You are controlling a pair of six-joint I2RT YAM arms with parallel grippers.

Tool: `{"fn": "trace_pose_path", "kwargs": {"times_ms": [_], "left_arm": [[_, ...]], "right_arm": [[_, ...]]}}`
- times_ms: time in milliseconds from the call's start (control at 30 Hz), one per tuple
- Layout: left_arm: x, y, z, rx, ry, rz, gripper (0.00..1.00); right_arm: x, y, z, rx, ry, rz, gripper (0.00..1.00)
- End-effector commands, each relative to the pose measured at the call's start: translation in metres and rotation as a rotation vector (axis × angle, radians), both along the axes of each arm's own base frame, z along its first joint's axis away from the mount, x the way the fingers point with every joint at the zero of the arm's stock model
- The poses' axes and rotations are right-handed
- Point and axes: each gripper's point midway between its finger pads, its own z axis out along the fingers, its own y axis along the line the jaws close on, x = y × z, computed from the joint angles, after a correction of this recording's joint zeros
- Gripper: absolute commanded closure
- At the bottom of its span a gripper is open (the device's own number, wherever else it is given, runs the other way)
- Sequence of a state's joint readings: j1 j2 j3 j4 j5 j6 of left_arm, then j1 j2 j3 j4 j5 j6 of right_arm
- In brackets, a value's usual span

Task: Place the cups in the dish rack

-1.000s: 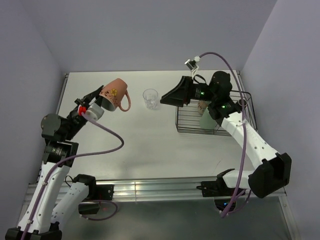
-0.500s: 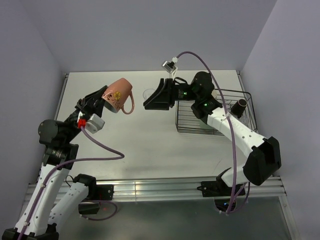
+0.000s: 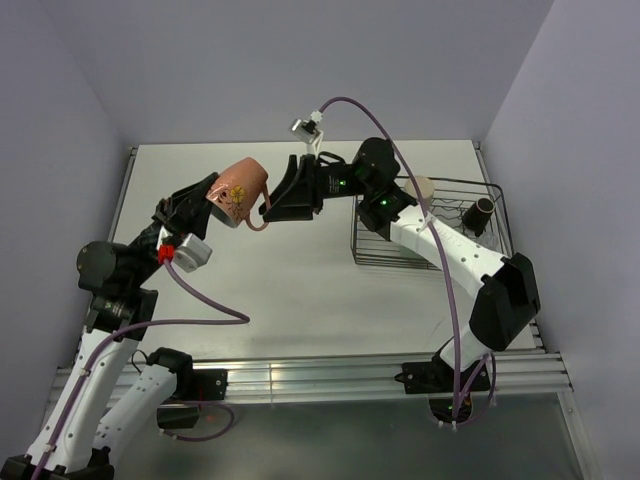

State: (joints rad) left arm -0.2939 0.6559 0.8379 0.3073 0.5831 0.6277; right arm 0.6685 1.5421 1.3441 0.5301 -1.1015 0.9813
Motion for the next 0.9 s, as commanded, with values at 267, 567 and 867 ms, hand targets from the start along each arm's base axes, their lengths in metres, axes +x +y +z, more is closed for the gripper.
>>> {"fn": "trace_pose_path", "kwargs": {"times_ms": [267,567,867], "left_arm": [[-0.030,0.003,0.043,-0.022,-0.198,-0.013,1.00],[-0.029,-0.003,0.044,-0.007,-0.204,-0.035,1.00],[-0.035,-0.011,0.031,0.061,-0.257,-0.051,1.00]], "right_arm": [[-0.014,0.009,0.034,0.075,-0.101,0.068,0.50],[-0.017,0.013,0.028,0.055,-0.064,0.076,0.67],[-0.018,0.012,0.028,0.044,-0.014,0.073,1.00]]}}
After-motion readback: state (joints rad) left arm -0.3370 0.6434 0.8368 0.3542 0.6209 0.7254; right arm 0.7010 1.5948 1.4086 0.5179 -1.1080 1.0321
